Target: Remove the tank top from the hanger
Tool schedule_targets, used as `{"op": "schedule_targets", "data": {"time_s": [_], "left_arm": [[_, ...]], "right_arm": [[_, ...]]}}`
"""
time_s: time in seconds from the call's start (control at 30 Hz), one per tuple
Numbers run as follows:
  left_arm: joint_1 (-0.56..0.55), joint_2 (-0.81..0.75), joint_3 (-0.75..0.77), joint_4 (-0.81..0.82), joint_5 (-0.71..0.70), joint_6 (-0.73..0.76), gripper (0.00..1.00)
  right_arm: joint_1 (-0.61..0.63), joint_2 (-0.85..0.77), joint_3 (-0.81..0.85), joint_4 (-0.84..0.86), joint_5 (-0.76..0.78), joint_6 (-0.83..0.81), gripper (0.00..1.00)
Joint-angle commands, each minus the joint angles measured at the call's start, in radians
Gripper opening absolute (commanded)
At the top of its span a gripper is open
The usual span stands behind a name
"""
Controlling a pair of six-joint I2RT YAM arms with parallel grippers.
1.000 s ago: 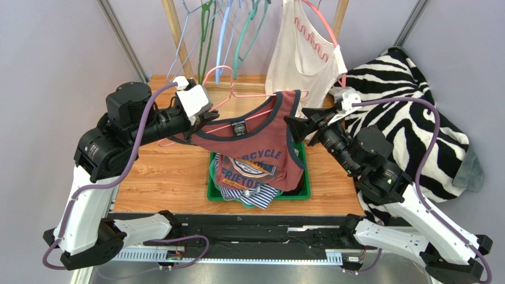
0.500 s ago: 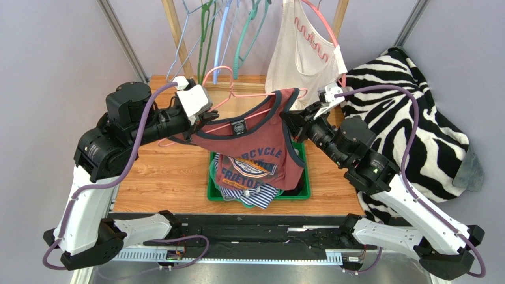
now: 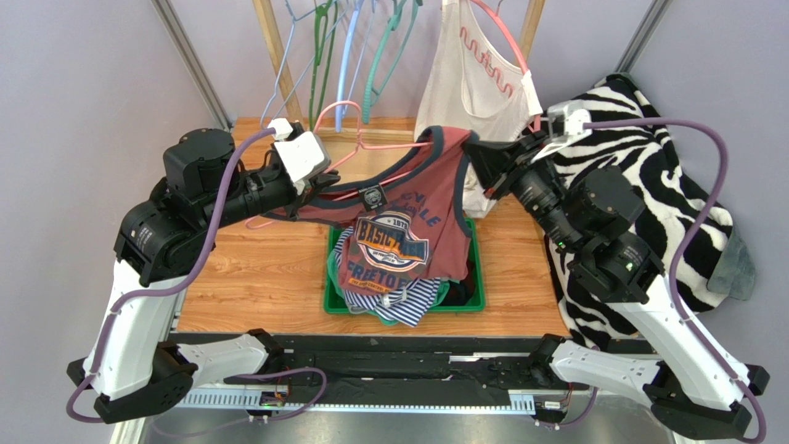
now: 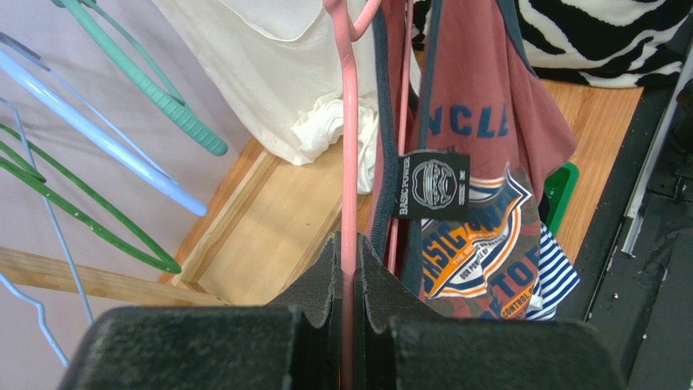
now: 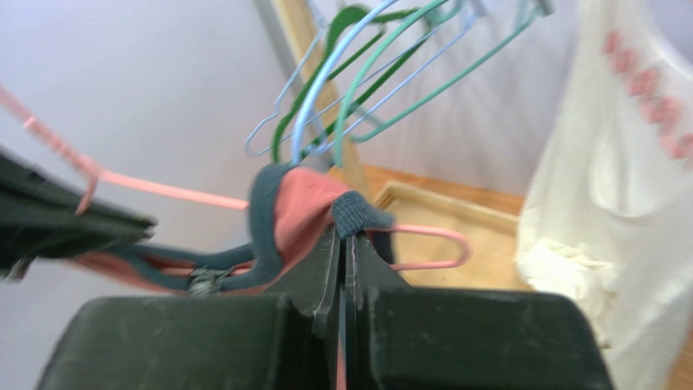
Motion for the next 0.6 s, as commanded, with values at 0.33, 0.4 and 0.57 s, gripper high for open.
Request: {"op": "schedule_targets", "data": {"time_s": [0.33,0.4,0.57], "left_arm": [[0.010,-0.057,0.007,0.042,-0.009,0.032,0.00],[0.012,-0.057,0.013,0.041,-0.003,0.032,0.00],[0.010,-0.056,0.041,0.033,0.001,0.039,0.00]], "right_arm": [[-0.450,-0.018,-0.035,-0.060,-0.105,0.115,0.00],[-0.477,-0.020,-0.043,-0.073,-0.120,0.123,0.00],[-0.560,-0.023,-0.086,-0.088,-0.187,0.143,0.00]]}}
